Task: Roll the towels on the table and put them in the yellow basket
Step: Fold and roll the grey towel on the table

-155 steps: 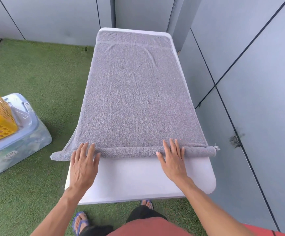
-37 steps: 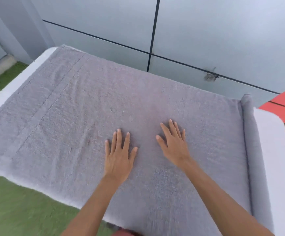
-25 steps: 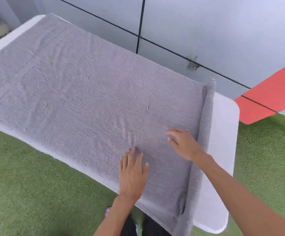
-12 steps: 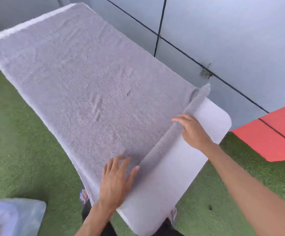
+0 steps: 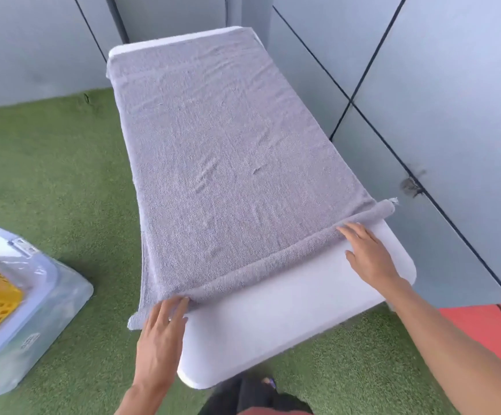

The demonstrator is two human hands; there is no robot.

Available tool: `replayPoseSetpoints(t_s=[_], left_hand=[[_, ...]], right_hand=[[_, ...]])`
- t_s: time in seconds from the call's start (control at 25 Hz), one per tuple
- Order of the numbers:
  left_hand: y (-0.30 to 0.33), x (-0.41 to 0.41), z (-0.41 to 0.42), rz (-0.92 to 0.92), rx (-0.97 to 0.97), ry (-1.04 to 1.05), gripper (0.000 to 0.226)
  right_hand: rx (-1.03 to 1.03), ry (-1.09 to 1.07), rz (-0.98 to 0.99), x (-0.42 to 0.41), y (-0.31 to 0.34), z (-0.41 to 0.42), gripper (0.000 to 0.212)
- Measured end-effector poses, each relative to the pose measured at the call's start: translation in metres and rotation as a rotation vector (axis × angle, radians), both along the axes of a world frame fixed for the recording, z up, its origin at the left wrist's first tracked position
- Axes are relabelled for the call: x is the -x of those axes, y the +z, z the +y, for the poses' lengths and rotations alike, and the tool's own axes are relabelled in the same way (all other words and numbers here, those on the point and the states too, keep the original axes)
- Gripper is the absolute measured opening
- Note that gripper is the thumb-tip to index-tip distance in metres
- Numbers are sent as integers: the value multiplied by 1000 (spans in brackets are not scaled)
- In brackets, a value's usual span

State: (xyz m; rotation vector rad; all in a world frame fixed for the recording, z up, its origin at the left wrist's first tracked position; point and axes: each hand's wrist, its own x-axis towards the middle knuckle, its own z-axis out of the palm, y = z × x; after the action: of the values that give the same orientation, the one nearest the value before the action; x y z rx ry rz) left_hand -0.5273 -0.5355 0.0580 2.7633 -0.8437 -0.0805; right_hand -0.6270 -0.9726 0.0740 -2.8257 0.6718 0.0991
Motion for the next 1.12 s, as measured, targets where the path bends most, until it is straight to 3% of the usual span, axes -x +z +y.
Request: replayPoseSetpoints(t_s=[0.12,0.44,0.72,1.0,1.12], left_hand=[[-6,-7,-8,41,-15,14,50],[-11,-8,-30,-12,-134,177,45],[-13,3,-50,52,-95,307,50],[-2,-11,-63,101,-71,393,52],[6,-22,-64,176,-53,421,50]], right_hand=[[40,-4,7,-4,-2,-4,58],[103,96,-85,-31,-16,-36,39],[-397,252,-69,-55,-6,-92,26],[-215,375,-100,-39,-25,-111,45],[-273,298,-93,-42,-19,-110,45]])
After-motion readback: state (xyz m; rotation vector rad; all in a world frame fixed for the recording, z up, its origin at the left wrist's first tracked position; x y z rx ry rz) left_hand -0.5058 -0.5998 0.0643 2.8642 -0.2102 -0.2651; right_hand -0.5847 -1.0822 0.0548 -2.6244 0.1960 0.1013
